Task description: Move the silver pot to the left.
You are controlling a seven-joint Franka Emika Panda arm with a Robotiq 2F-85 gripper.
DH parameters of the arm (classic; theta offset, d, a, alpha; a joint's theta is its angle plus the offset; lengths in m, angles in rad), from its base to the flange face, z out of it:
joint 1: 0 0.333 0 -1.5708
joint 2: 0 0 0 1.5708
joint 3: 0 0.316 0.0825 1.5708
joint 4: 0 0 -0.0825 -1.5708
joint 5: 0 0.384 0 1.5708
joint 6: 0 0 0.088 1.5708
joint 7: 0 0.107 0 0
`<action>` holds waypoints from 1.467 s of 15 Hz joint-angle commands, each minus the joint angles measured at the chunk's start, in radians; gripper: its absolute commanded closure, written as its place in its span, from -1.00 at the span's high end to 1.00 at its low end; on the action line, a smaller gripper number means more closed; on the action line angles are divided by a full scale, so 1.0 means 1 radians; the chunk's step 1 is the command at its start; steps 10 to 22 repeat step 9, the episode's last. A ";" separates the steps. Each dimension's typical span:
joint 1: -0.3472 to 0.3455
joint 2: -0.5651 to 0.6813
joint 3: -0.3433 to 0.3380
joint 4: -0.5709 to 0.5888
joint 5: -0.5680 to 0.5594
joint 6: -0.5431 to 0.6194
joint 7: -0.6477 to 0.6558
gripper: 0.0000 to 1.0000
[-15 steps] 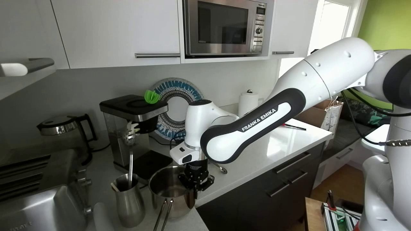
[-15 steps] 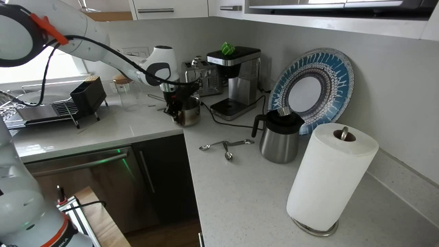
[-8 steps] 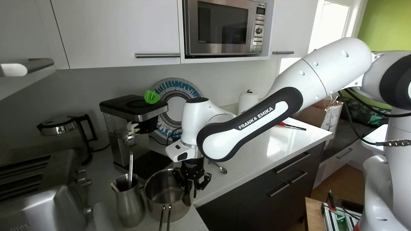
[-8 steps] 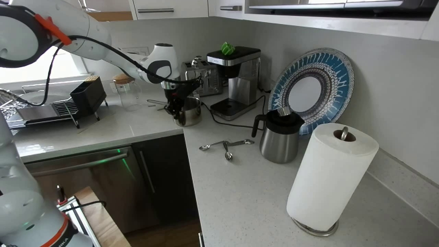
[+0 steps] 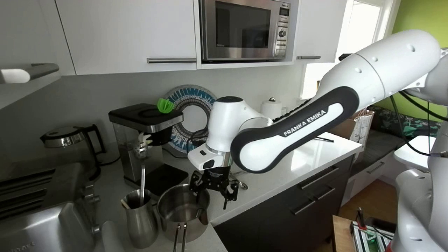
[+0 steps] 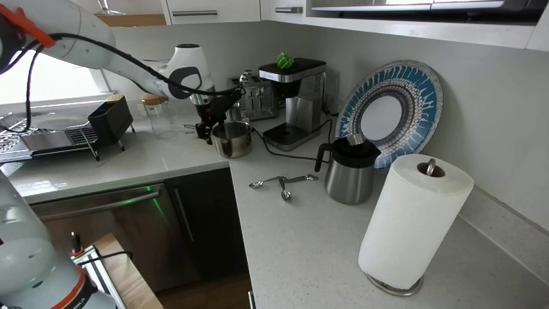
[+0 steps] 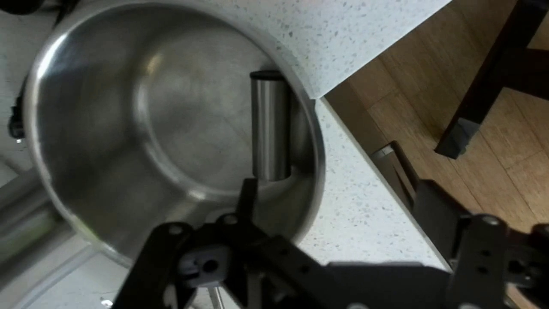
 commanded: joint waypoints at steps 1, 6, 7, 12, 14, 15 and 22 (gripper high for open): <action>0.010 -0.182 0.015 -0.237 -0.089 0.228 0.022 1.00; 0.032 -0.323 0.016 -0.444 -0.287 0.300 -0.051 1.00; 0.036 -0.346 0.010 -0.476 -0.319 0.311 -0.074 1.00; 0.045 -0.280 0.005 -0.403 -0.280 0.280 -0.025 1.00; 0.045 -0.280 0.005 -0.403 -0.280 0.280 -0.025 1.00; 0.045 -0.280 0.005 -0.403 -0.280 0.280 -0.025 1.00; 0.045 -0.280 0.005 -0.403 -0.280 0.280 -0.025 1.00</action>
